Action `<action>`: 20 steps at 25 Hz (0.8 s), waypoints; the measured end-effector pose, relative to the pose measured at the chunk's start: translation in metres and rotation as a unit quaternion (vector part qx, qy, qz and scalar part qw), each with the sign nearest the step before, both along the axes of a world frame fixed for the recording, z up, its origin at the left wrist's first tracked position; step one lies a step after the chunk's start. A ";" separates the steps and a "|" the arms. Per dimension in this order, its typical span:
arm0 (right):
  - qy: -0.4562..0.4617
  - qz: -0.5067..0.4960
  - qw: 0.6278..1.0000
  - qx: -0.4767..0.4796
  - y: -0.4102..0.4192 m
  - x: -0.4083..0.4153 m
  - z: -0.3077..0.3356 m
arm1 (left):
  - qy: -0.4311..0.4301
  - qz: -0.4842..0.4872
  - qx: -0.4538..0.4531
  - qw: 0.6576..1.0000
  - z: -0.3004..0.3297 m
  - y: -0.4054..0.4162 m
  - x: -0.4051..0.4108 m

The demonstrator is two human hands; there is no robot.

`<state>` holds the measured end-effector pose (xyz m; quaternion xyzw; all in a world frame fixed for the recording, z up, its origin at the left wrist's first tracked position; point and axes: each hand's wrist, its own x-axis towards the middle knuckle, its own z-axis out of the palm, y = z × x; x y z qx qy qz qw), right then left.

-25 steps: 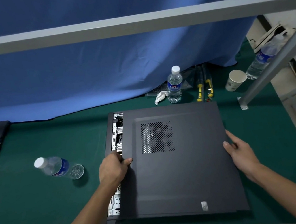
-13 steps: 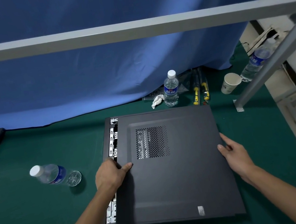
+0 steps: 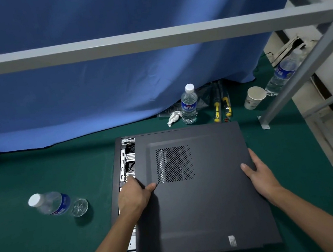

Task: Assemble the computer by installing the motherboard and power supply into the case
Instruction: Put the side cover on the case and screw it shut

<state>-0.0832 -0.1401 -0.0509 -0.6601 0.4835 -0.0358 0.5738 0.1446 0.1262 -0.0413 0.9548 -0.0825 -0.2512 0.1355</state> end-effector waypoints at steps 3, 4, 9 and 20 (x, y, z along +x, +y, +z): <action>0.004 -0.005 1.000 -0.004 -0.001 -0.003 -0.002 | -0.002 -0.007 -0.007 1.000 -0.004 -0.001 -0.001; 0.004 -0.006 1.000 -0.004 -0.001 -0.005 -0.002 | -0.001 -0.012 -0.007 1.000 -0.005 -0.001 -0.002; -0.003 -0.033 0.999 -0.022 0.004 -0.001 -0.001 | -0.007 -0.006 -0.019 1.000 -0.003 -0.003 0.000; -0.015 -0.029 0.999 -0.003 0.005 -0.003 0.000 | -0.012 0.005 -0.035 0.999 0.003 -0.001 0.000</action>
